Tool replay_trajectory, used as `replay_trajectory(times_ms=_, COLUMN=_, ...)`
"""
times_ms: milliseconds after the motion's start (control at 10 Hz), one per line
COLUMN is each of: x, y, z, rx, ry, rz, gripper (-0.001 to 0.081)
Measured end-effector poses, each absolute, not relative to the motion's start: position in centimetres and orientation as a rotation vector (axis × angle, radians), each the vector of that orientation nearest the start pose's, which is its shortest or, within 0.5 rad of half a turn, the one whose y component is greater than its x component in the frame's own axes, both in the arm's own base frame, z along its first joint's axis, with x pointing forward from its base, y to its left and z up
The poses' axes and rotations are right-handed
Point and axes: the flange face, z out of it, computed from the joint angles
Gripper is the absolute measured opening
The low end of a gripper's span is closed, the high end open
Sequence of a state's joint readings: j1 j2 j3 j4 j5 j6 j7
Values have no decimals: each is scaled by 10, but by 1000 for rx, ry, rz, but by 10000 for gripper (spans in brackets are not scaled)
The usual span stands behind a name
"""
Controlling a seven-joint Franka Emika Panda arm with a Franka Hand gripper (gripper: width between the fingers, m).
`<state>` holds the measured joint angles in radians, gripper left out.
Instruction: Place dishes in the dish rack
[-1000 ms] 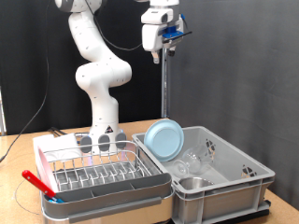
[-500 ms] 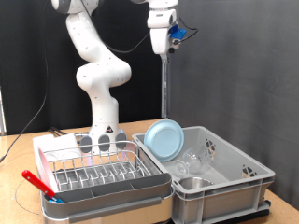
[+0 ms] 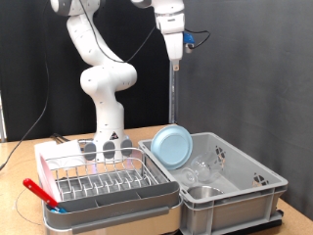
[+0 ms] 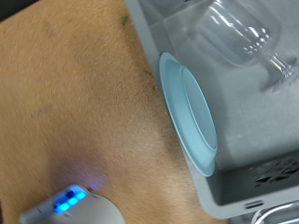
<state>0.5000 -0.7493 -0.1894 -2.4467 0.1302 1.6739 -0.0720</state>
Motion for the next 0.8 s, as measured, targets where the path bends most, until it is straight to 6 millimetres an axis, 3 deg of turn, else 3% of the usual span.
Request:
replay_trajectory(times_ms=400, x=309, y=94, z=517, rx=-2882, ry=-967, rz=95, gripper=806)
replay_trajectory(times_ms=800, x=278, y=98, z=492, rx=-2917, ry=-1056, rz=5, gripper=806)
